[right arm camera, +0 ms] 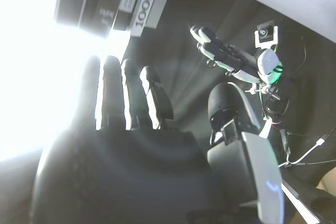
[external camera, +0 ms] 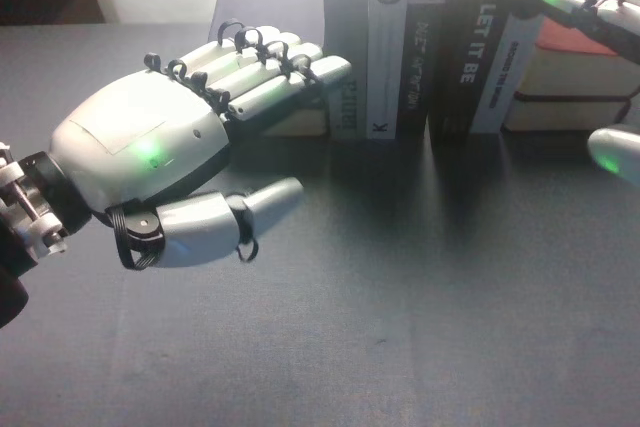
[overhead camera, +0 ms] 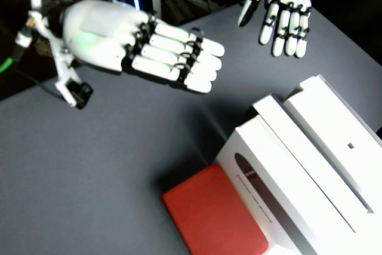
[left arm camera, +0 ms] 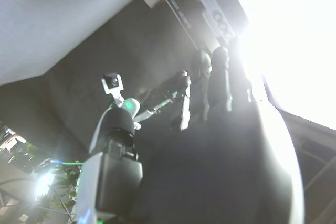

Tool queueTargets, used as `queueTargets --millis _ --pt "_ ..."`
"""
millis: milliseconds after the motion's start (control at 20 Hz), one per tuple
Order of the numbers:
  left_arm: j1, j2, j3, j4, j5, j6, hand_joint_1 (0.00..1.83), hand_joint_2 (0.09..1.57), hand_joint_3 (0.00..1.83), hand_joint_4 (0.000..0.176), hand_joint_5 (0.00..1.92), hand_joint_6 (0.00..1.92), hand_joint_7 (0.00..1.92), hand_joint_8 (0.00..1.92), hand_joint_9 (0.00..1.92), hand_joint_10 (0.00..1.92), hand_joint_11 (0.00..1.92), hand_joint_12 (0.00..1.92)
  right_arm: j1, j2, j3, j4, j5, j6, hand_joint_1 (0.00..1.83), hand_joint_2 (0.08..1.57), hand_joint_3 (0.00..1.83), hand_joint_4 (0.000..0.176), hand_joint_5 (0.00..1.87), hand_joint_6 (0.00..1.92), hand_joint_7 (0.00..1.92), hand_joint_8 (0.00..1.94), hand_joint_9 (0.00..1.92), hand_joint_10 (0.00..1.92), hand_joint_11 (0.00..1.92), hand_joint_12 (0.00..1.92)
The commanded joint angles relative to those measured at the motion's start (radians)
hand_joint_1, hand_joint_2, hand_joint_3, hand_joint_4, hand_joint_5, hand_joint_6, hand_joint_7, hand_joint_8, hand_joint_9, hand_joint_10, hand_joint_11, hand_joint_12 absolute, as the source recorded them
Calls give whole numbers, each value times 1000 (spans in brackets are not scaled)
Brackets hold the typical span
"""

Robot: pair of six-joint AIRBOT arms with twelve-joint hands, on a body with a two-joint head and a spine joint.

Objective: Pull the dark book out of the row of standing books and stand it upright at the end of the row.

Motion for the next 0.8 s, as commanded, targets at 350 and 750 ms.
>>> queueTargets --millis 350,750 --pt "-12 -8 -7 -6 -123 1 1 1489 31 0 0 0 0 0 0 0 0 0 14 -9 2 27 153 -2 98 1396 28 0 0 0 0 0 0 0 0 0" --pt "8 -8 -7 -14 -114 0 118 1469 0 0 52 17 0 0 0 0 0 0 174 -46 72 52 149 -36 270 1423 17 0 201 106 0 0 0 0 0 0"
